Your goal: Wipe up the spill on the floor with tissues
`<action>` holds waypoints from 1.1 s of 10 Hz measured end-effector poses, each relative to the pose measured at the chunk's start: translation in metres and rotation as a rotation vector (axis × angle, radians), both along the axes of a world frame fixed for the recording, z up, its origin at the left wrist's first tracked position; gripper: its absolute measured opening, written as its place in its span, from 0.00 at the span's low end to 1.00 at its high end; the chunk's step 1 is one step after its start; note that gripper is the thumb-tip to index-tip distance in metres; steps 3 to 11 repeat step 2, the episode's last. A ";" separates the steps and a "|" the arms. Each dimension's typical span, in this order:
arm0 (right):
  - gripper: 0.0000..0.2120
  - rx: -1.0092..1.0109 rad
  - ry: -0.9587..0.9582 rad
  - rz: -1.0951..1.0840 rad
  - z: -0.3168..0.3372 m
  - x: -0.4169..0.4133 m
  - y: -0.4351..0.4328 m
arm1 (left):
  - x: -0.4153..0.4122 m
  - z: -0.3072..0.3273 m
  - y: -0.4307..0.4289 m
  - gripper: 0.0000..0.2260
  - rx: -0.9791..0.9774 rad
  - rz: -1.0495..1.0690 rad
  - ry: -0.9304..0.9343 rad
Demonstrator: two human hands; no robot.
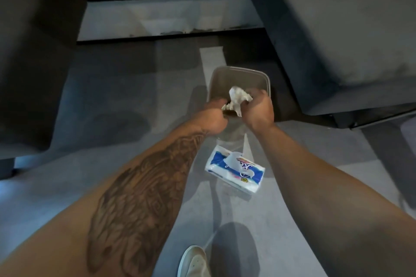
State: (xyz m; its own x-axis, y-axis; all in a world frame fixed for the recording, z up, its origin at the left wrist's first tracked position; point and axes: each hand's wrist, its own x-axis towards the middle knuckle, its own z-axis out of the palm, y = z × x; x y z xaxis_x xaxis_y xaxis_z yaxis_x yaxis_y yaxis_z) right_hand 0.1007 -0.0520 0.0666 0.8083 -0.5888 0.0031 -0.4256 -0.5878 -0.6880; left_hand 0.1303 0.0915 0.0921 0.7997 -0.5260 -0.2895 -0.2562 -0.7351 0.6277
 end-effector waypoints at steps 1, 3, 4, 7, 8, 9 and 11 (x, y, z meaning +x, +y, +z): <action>0.18 -0.002 0.132 0.039 0.006 -0.018 0.007 | -0.008 -0.001 0.017 0.27 0.102 0.007 0.007; 0.17 -0.058 0.219 0.144 0.016 -0.041 0.026 | -0.022 0.008 0.041 0.24 0.130 0.033 0.012; 0.17 -0.058 0.219 0.144 0.016 -0.041 0.026 | -0.022 0.008 0.041 0.24 0.130 0.033 0.012; 0.17 -0.058 0.219 0.144 0.016 -0.041 0.026 | -0.022 0.008 0.041 0.24 0.130 0.033 0.012; 0.17 -0.058 0.219 0.144 0.016 -0.041 0.026 | -0.022 0.008 0.041 0.24 0.130 0.033 0.012; 0.17 -0.058 0.219 0.144 0.016 -0.041 0.026 | -0.022 0.008 0.041 0.24 0.130 0.033 0.012; 0.17 -0.058 0.219 0.144 0.016 -0.041 0.026 | -0.022 0.008 0.041 0.24 0.130 0.033 0.012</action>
